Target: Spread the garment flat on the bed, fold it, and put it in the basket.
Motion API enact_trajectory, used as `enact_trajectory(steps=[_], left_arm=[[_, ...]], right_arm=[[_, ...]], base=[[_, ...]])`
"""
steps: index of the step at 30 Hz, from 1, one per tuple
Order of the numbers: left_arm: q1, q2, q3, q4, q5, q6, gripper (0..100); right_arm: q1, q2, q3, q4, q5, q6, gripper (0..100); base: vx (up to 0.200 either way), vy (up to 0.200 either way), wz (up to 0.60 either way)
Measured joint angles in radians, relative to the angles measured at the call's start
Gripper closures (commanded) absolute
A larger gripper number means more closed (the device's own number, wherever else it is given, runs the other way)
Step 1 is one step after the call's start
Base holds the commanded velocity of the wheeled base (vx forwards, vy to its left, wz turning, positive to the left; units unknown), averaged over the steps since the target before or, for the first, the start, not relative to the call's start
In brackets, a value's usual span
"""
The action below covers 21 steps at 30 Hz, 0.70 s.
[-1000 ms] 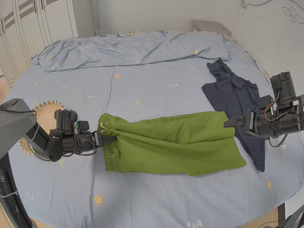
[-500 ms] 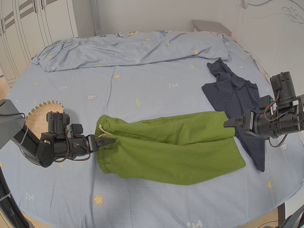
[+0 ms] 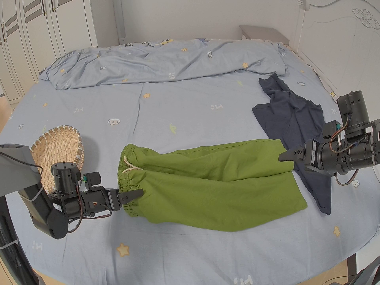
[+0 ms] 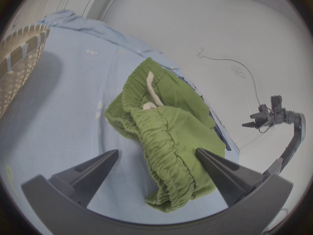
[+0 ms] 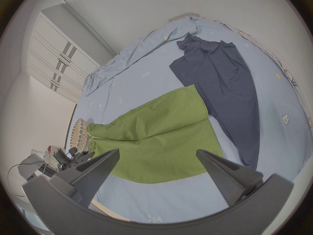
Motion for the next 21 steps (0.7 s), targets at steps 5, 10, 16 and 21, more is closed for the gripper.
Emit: enact_trajectory(steps=[5, 10, 16, 21], left_arm=[[-0.006, 0.067, 0.095, -0.223, -0.079, 0.041, 0], [-0.007, 0.116, 0.147, -0.297, -0.159, 0.087, 0], [0.000, 0.150, 0.157, -0.302, -0.164, 0.127, 0], [0.011, 0.164, 0.159, -0.323, -0.167, 0.129, 0]], right_arm=[[-0.001, 0.000, 0.002, -0.001, 0.000, 0.000, 0], [-0.004, 0.000, 0.003, -0.001, 0.000, -0.001, 0], [-0.007, 0.000, 0.004, -0.001, 0.000, 0.000, 0], [-0.007, 0.000, 0.004, -0.001, 0.000, -0.001, 0]], base=[[0.000, 0.000, 0.00], [0.000, 0.000, 0.00], [0.000, 0.000, 0.00], [0.000, 0.000, 0.00]])
